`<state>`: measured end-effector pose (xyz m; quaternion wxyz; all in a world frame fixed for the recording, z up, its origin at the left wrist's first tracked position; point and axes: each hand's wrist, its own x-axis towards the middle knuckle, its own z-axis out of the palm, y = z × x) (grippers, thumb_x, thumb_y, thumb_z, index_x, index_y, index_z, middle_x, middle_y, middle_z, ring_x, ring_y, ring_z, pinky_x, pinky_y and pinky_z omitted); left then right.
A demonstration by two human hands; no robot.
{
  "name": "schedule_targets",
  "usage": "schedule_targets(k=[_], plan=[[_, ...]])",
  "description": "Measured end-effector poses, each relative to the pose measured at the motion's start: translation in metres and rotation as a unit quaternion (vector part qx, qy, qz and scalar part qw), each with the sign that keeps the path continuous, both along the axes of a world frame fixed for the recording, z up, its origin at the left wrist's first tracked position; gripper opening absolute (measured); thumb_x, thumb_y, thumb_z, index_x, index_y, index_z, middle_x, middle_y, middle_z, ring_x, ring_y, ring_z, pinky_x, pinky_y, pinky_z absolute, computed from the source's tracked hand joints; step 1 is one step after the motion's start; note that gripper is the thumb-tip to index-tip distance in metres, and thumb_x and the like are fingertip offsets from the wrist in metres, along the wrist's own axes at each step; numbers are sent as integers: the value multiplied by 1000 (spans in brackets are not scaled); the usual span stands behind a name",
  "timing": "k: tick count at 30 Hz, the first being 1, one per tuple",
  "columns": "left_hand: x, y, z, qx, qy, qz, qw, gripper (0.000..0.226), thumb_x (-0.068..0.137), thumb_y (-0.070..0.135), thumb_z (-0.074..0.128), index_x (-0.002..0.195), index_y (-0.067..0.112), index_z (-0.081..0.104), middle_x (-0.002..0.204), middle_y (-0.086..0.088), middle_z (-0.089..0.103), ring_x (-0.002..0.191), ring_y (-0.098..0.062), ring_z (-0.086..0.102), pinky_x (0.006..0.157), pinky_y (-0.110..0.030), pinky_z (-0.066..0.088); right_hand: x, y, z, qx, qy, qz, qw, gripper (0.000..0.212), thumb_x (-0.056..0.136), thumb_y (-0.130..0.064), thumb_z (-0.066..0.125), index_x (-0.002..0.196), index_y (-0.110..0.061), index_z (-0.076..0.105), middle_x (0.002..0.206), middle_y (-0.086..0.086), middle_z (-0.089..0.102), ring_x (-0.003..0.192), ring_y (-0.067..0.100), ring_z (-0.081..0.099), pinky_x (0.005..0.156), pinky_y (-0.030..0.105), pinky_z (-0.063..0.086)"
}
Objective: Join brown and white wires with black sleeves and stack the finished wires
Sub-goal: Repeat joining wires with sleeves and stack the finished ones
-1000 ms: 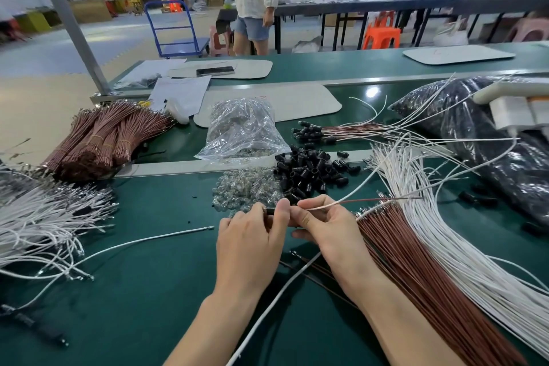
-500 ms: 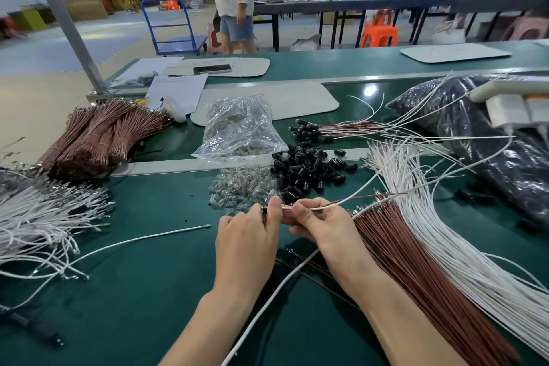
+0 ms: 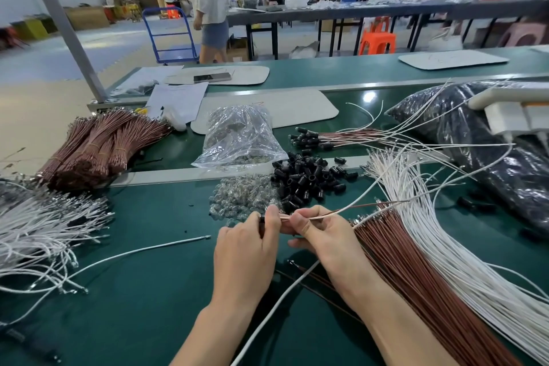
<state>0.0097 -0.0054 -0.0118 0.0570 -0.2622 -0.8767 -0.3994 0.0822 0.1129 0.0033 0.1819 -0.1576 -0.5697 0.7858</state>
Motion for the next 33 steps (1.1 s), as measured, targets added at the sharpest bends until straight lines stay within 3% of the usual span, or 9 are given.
schedule_targets(k=[4, 8, 13, 17, 23, 29, 33], plan=[[0, -1, 3, -63, 32, 43, 997, 56, 97, 66, 25, 62, 24, 37, 48, 5, 45, 55, -21, 51, 61, -40, 40, 0, -2, 1, 16, -6, -9, 1000, 22, 87, -23, 68, 98, -6, 61, 96, 9, 78, 96, 21, 75, 67, 22, 58], [6, 0, 7, -82, 95, 29, 992, 45, 101, 40, 48, 67, 27, 21, 45, 10, 32, 43, -24, 47, 49, -38, 44, 2, -3, 2, 28, -14, -11, 999, 12, 94, -12, 65, 99, -2, 62, 95, 9, 78, 93, 18, 75, 67, 22, 58], [0, 1, 3, -122, 66, 49, 989, 75, 95, 68, 4, 61, 22, 52, 53, 4, 52, 58, -19, 49, 69, -37, 40, 1, -3, 3, 24, -18, -7, 1000, 10, 94, -10, 64, 98, -2, 62, 93, 9, 79, 91, 18, 76, 68, 21, 58], [1, 2, 2, -136, 82, 51, 986, 85, 91, 65, -6, 67, 20, 63, 65, -2, 66, 67, -25, 57, 72, -36, 40, 1, -3, 2, 17, -15, 3, 1000, 8, 96, -8, 62, 98, -1, 60, 93, 9, 79, 92, 18, 76, 71, 19, 57], [0, 4, -1, -178, 84, 38, 980, 91, 89, 61, -14, 74, 20, 66, 73, -2, 69, 69, -22, 52, 70, -31, 31, 3, -1, 2, 7, -19, 5, 1000, 8, 95, -9, 62, 96, -2, 60, 91, 8, 79, 90, 17, 76, 75, 17, 56], [0, 3, 2, -178, 71, 27, 981, 90, 90, 61, -13, 77, 21, 67, 73, -2, 70, 77, -23, 62, 75, -33, 39, 3, 0, 1, 3, -23, 8, 1000, 9, 95, -11, 63, 97, -2, 61, 93, 8, 79, 93, 19, 76, 78, 17, 56], [-1, 0, 1, -42, -3, 1, 999, 75, 92, 72, 5, 76, 26, 62, 62, 3, 60, 74, -24, 58, 69, -40, 44, 3, -2, 0, 3, 2, 1, 1000, 20, 91, -19, 66, 99, -3, 61, 97, 9, 78, 96, 21, 75, 77, 20, 57]])
